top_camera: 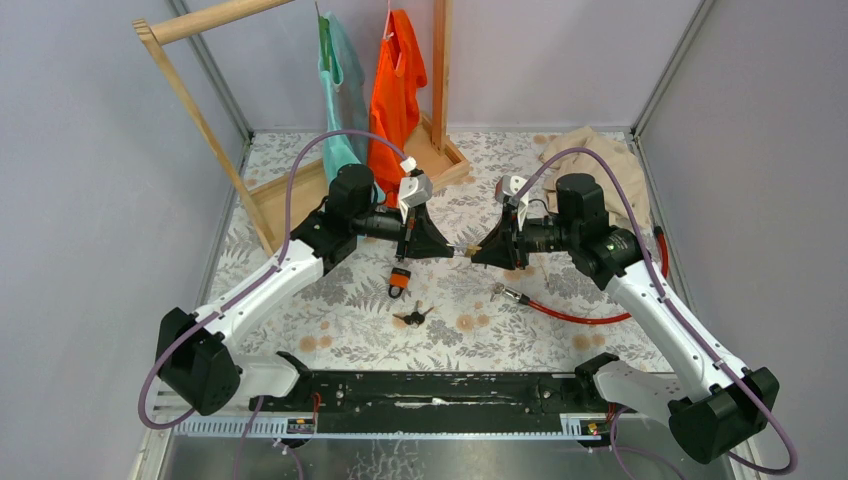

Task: Lock with the key
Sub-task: Lock the lock.

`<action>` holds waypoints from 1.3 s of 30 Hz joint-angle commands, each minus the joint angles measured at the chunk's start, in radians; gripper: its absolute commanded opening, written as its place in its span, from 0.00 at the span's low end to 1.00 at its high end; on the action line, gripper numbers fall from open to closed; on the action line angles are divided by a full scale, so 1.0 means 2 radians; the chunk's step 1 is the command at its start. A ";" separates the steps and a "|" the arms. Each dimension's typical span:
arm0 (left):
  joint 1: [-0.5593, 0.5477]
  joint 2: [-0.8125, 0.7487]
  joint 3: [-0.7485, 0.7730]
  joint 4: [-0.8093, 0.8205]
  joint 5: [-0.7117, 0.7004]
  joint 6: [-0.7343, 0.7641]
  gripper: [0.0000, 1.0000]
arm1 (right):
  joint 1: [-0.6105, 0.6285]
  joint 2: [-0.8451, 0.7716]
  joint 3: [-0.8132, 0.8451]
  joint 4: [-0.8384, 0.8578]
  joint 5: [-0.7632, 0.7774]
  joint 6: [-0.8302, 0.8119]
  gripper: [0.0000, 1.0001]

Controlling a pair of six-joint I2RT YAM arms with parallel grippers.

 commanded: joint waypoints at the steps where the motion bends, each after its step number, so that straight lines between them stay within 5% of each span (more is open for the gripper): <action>1: -0.015 0.008 -0.009 0.088 0.027 -0.037 0.00 | 0.005 0.002 0.000 0.066 -0.007 0.016 0.00; 24: -0.018 0.043 -0.040 0.224 0.053 -0.172 0.00 | 0.005 -0.011 -0.021 0.101 0.042 0.004 0.00; 31: -0.026 0.034 -0.029 0.158 0.028 -0.107 0.00 | 0.005 -0.001 -0.018 0.102 0.008 0.020 0.00; 39: -0.025 0.002 0.017 -0.043 -0.004 0.081 0.00 | 0.005 -0.020 -0.028 0.061 0.062 -0.039 0.00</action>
